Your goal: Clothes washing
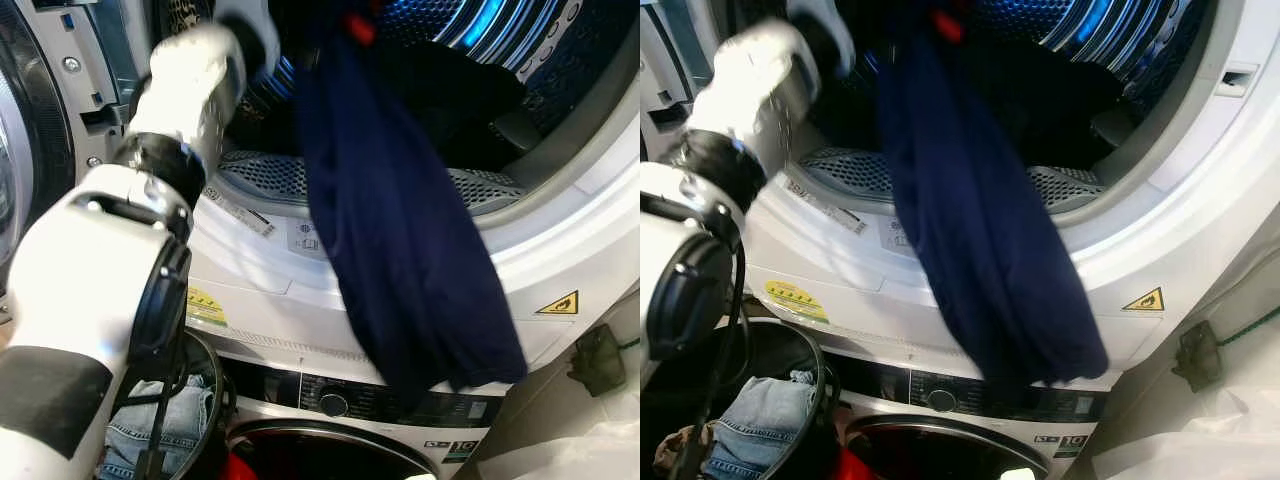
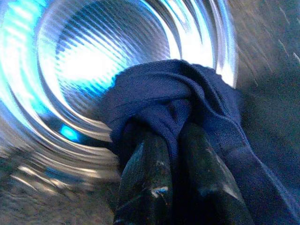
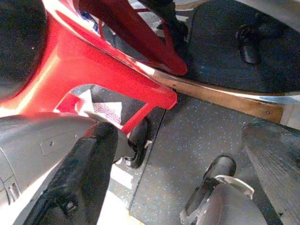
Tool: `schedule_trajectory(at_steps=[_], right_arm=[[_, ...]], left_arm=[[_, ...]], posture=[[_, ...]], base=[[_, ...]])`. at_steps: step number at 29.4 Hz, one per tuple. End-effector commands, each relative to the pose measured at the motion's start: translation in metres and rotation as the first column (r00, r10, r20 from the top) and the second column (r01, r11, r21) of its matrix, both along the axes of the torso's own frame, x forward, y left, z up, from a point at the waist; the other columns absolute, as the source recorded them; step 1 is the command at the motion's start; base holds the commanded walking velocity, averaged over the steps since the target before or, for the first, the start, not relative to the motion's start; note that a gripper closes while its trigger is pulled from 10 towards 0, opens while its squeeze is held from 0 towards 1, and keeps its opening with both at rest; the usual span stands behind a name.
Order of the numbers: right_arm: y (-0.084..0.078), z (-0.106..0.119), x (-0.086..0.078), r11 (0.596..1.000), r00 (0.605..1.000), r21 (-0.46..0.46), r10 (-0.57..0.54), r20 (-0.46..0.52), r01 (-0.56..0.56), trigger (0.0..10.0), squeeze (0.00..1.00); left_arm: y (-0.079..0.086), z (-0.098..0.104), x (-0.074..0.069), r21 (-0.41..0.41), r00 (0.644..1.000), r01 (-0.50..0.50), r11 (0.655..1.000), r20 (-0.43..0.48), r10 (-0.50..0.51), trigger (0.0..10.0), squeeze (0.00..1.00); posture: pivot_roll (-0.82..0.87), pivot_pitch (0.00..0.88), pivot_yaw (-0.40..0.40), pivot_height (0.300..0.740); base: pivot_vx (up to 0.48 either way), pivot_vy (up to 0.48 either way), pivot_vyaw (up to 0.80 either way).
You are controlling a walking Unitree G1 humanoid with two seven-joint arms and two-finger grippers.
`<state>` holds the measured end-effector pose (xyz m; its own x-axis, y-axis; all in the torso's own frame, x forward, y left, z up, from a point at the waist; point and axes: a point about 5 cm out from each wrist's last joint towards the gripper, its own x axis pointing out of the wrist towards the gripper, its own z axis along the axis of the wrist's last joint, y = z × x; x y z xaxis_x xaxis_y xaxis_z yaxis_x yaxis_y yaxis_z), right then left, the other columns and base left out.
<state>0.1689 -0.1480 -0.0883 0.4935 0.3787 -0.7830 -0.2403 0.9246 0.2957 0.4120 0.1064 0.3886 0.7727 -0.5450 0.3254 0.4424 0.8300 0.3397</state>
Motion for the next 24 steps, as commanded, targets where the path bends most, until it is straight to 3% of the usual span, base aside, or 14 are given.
schedule_trajectory(at_steps=[1,2,3,4,7,10,14,15,17,18,19,21,22,24], right_arm=[[-0.003,-0.001,-0.002,1.0,1.0,-0.011,-0.017,0.002,0.017,10.0,0.0],[-0.005,0.0,0.001,1.0,1.0,-0.016,-0.017,0.014,0.017,10.0,0.0],[-0.005,0.0,0.001,1.0,1.0,-0.016,-0.017,0.014,0.017,10.0,0.0],[-0.005,0.002,0.005,1.0,0.999,-0.015,-0.017,0.029,0.017,10.0,0.0],[-0.006,0.004,0.008,1.0,0.999,-0.015,-0.009,0.043,0.01,10.0,0.0],[-0.007,0.006,0.01,1.0,0.999,-0.01,0.013,0.052,-0.012,10.0,0.0],[0.0,0.012,0.013,0.981,0.986,0.112,0.152,0.065,-0.159,10.0,0.0],[0.005,0.015,0.01,0.949,0.969,0.199,0.238,0.067,-0.247,10.0,0.0],[0.006,0.018,0.007,0.902,0.937,0.252,0.34,0.084,-0.35,10.0,0.0],[0.004,0.022,0.004,0.851,0.899,0.294,0.424,0.104,-0.435,10.0,0.0],[0.004,0.022,0.004,0.851,0.899,0.294,0.424,0.104,-0.435,10.0,0.0],[-0.006,0.03,0.001,0.771,0.85,0.365,0.507,0.146,-0.522,10.0,0.0],[-0.006,0.03,0.001,0.771,0.85,0.365,0.507,0.146,-0.522,10.0,0.0],[-0.017,0.036,-0.005,0.697,0.79,0.391,0.592,0.161,-0.601,10.0,0.0]], left_arm=[[0.003,-0.036,0.005,0.119,0.992,0.047,0.992,-0.122,-0.032,10.0,0.0],[-0.002,-0.052,0.003,0.196,0.979,0.145,0.97,-0.17,-0.112,10.0,0.0],[-0.002,-0.052,0.003,0.196,0.979,0.145,0.97,-0.17,-0.112,10.0,0.0],[-0.006,-0.06,0.001,0.268,0.97,0.203,0.942,-0.186,-0.156,10.0,0.0],[-0.011,-0.064,-0.001,0.338,0.963,0.248,0.908,-0.185,-0.195,10.0,0.0],[-0.017,-0.063,-0.004,0.356,0.954,0.29,0.888,-0.181,-0.239,10.0,0.0],[-0.022,-0.054,-0.006,0.319,0.953,0.302,0.899,-0.137,-0.271,10.0,0.0],[-0.021,-0.054,-0.005,0.315,0.957,0.289,0.904,-0.13,-0.26,10.0,0.0],[-0.02,-0.054,-0.005,0.314,0.958,0.285,0.906,-0.13,-0.256,10.0,0.0],[-0.02,-0.056,-0.005,0.314,0.958,0.284,0.906,-0.131,-0.254,10.0,0.0],[-0.02,-0.056,-0.005,0.314,0.958,0.284,0.906,-0.131,-0.254,10.0,0.0],[-0.02,-0.059,-0.005,0.312,0.955,0.295,0.903,-0.136,-0.265,10.0,0.0],[-0.02,-0.059,-0.005,0.312,0.955,0.295,0.903,-0.136,-0.265,10.0,0.0],[-0.02,-0.061,-0.005,0.312,0.953,0.3,0.902,-0.138,-0.269,10.0,0.0]], posture=[[0.06,0.0,0.013,0.74],[0.06,0.0,0.013,0.74],[0.06,0.0,0.013,0.74],[0.06,0.0,0.012,0.74],[0.06,0.0,0.009,0.74],[0.06,0.0,0.007,0.74],[0.06,0.0,0.006,0.74],[0.06,0.0,0.006,0.74],[0.06,0.0,0.006,0.74],[0.06,0.0,0.006,0.74],[0.06,0.0,0.006,0.74],[0.05,0.0,-0.003,0.74],[0.05,0.0,-0.003,0.74],[0.04,0.0,-0.006,0.74]], base=[[0.0,0.0,0.0],[0.0,0.0,0.0],[0.0,0.0,0.0],[0.0,0.0,0.0],[0.0,0.0,0.0],[0.0,0.0,0.0],[0.0,0.0,0.0],[0.0,0.0,0.0],[0.0,0.0,0.0],[0.0,0.0,0.0],[0.0,0.0,0.0],[0.0,0.0,0.0],[0.0,0.0,0.0],[0.0,0.0,0.0]])
